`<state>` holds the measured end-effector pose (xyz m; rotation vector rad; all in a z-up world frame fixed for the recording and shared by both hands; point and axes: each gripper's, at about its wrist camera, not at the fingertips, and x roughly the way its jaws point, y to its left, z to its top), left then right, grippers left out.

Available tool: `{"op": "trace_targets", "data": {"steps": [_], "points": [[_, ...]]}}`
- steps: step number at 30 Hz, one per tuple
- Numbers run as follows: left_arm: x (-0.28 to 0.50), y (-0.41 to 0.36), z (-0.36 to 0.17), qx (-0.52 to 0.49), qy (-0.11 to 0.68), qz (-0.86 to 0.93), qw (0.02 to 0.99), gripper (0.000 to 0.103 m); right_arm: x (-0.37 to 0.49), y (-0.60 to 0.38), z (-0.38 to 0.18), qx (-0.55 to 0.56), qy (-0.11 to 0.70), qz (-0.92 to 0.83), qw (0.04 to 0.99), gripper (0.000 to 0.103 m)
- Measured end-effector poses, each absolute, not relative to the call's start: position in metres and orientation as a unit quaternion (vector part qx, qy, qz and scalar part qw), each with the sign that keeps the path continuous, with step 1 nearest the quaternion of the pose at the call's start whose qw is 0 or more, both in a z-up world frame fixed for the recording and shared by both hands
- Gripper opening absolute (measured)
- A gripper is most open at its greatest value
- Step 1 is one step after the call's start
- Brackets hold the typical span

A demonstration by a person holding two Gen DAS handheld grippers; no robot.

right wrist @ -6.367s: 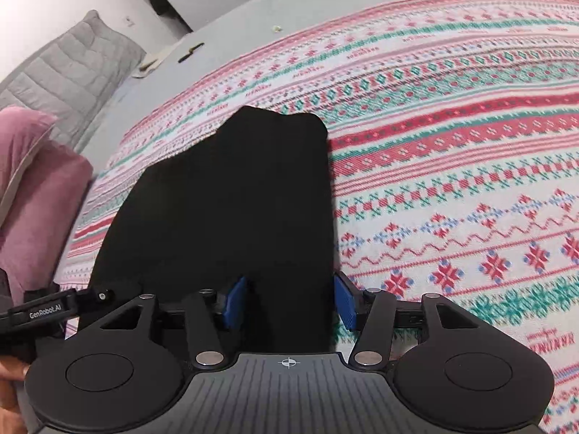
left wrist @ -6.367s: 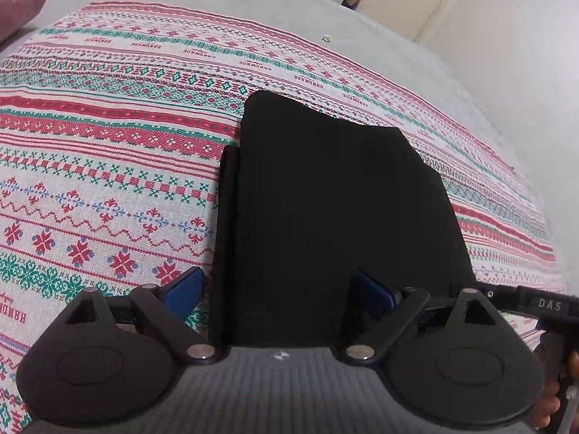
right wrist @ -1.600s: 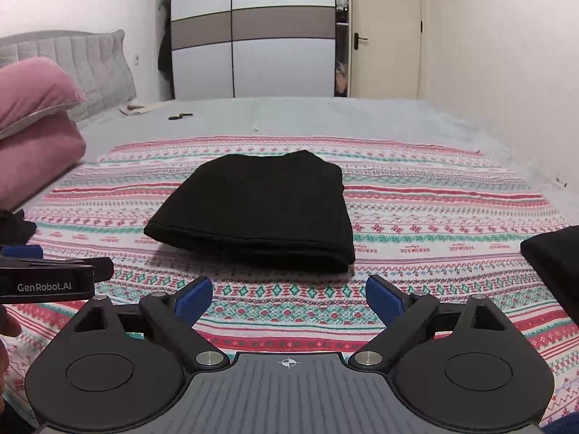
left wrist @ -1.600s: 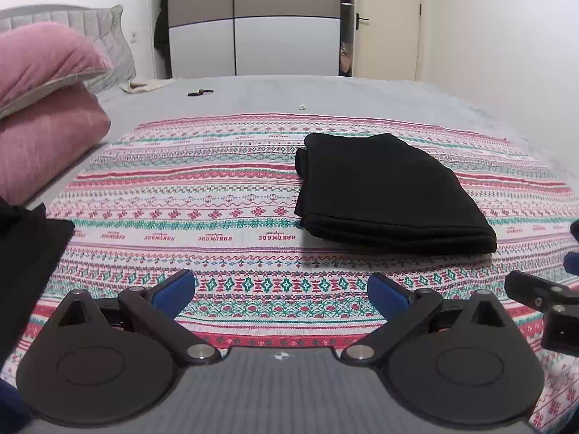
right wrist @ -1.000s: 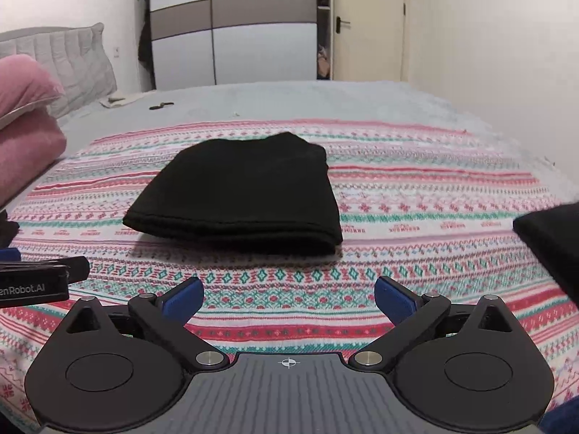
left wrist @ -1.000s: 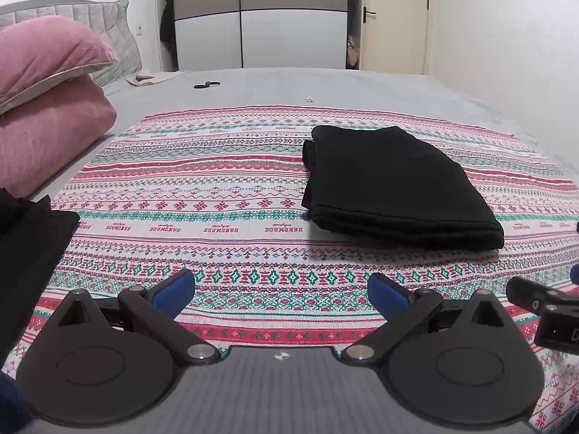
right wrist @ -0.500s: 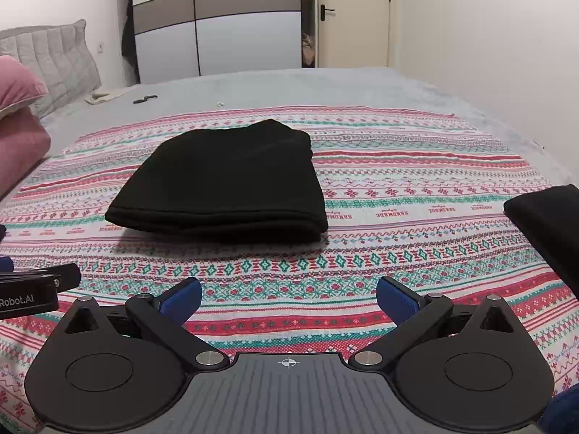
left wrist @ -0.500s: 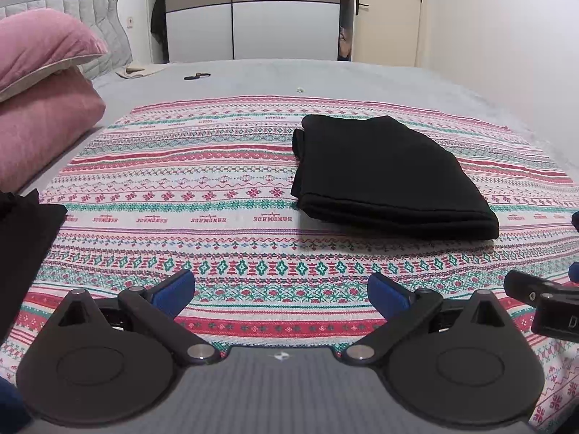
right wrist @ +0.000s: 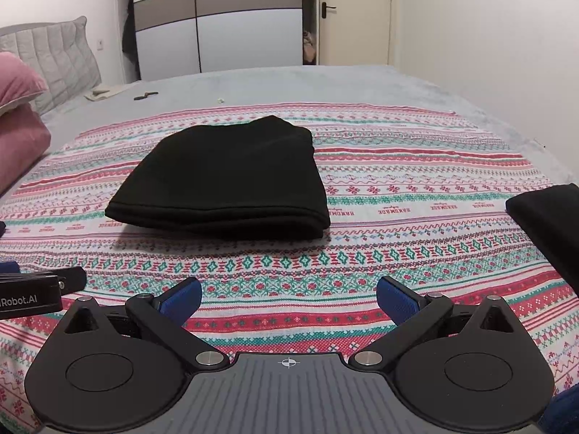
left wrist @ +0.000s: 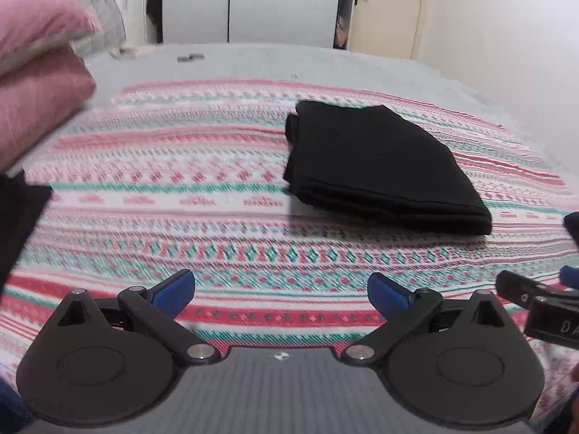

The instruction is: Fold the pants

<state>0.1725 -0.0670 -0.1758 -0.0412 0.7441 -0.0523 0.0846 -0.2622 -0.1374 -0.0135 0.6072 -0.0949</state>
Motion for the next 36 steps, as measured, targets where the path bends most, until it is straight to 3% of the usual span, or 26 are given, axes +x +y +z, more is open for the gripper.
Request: {"op": "trace_targets", "data": {"steps": [36], "points": [[0.161,-0.079,-0.166,0.025,0.316,-0.026,0.948,0.103,0.085,-0.263,-0.137,-0.011,0.297,-0.044,0.954,0.103]]}}
